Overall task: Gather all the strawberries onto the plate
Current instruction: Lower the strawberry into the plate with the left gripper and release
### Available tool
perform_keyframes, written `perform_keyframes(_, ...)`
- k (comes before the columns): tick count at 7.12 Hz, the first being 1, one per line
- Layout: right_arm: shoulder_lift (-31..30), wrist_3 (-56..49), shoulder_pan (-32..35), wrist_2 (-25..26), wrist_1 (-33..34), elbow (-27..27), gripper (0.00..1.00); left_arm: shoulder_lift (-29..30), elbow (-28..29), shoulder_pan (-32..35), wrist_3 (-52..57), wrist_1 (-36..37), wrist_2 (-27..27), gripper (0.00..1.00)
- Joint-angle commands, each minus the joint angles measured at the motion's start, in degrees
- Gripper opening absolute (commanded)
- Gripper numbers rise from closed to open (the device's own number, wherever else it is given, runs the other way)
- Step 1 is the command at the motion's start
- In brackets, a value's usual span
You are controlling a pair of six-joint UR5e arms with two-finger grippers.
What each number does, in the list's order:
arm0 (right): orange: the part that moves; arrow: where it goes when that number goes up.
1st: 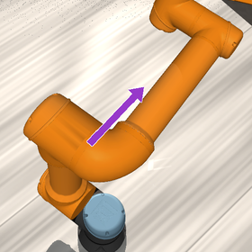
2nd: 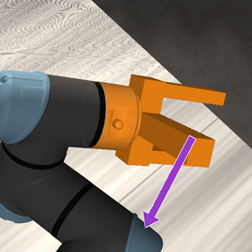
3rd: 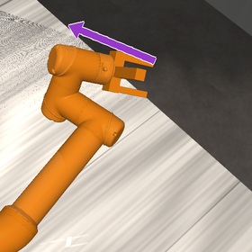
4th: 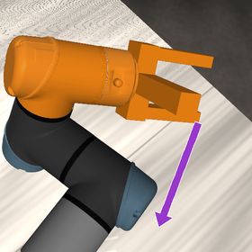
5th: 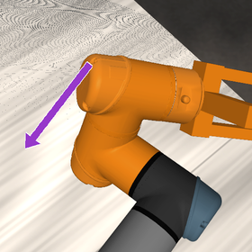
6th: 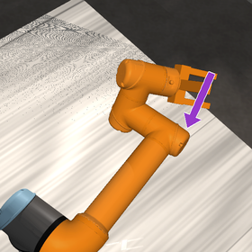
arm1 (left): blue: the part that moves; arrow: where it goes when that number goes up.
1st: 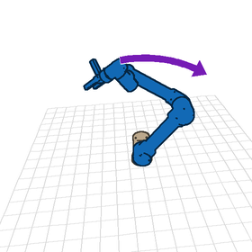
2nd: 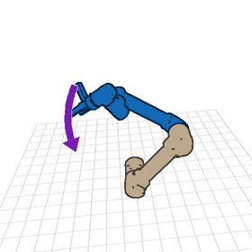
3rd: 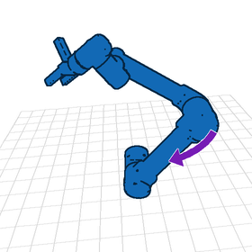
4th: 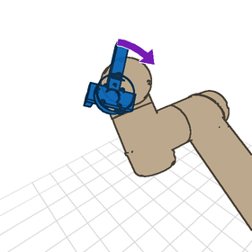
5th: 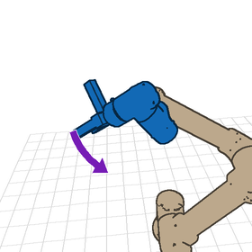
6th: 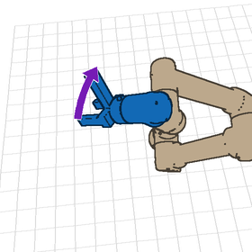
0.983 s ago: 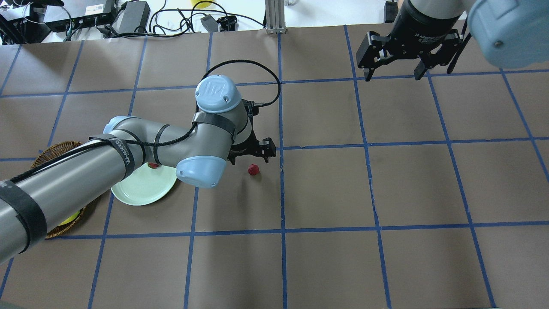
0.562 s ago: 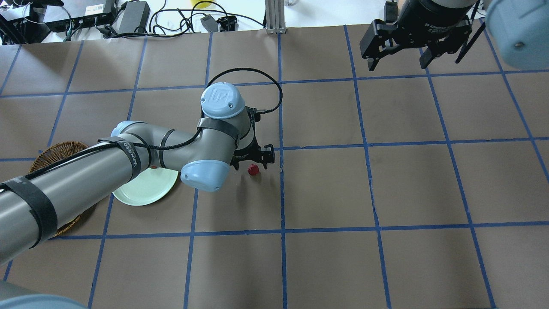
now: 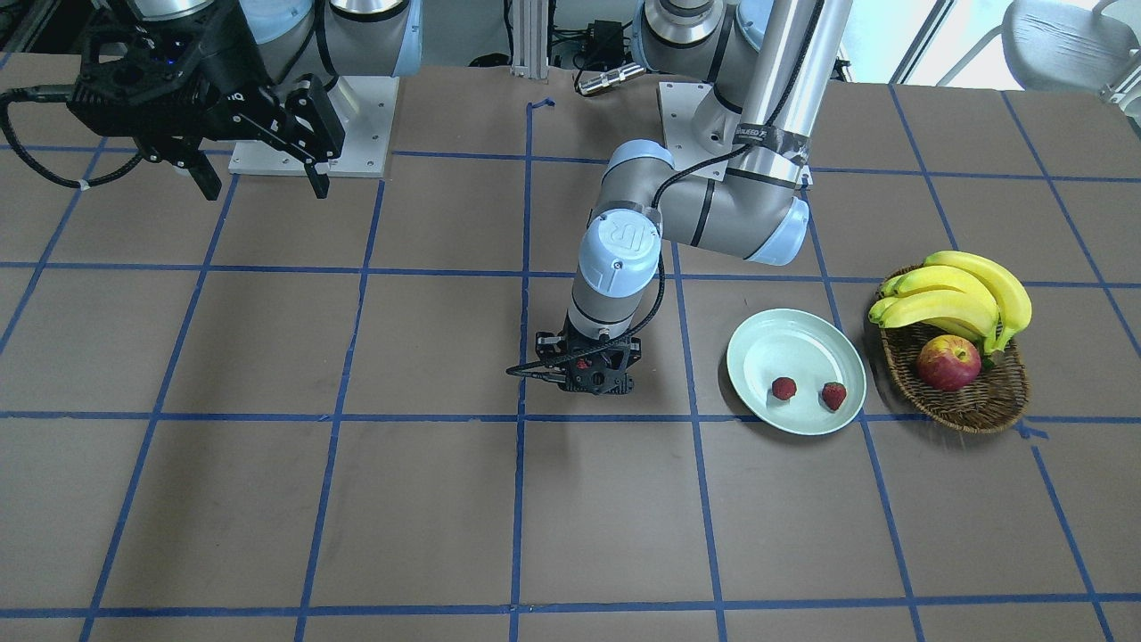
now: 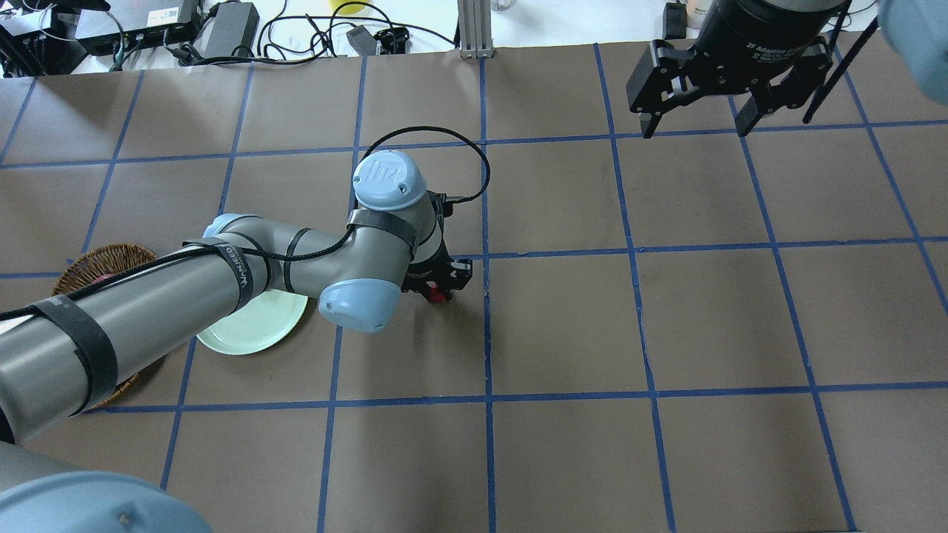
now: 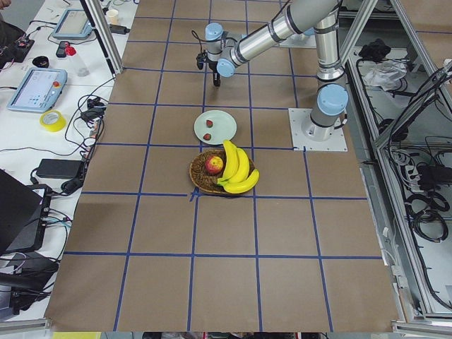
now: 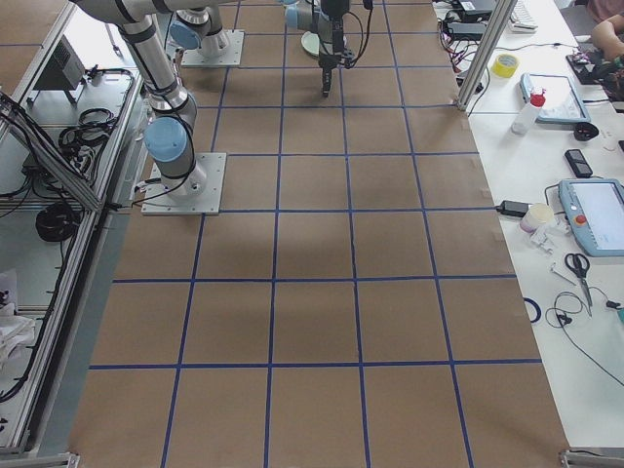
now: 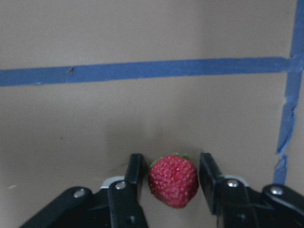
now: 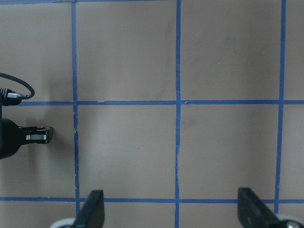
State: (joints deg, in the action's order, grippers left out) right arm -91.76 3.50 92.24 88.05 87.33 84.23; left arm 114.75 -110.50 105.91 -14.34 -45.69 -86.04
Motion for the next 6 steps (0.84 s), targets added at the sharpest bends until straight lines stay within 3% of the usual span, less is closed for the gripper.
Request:
perform_keyframes(1, 0.0, 1.3, 0.0, -0.1, -0.1, 0.0, 1.0, -1.8, 0.2, -0.6, 0.8, -0.5, -0.4, 0.0)
perform_keyframes(2, 0.0, 1.5, 0.0, -0.1, 0.3, 0.1, 1.0, -3.1, 0.1, -2.9, 3.9, -2.3, -0.7, 0.0)
perform_keyframes(4, 0.0, 2.0, 0.0, -0.1, 0.6, 0.5, 1.0, -9.1, 2.0, -15.6, 18.4, -15.1, -1.8, 0.0)
perform_keyframes(6, 0.0, 1.6, 0.0, 0.8, 4.1, 1.8, 1.0, -11.7, 1.9, -27.2, 31.2, -20.4, -1.9, 0.0)
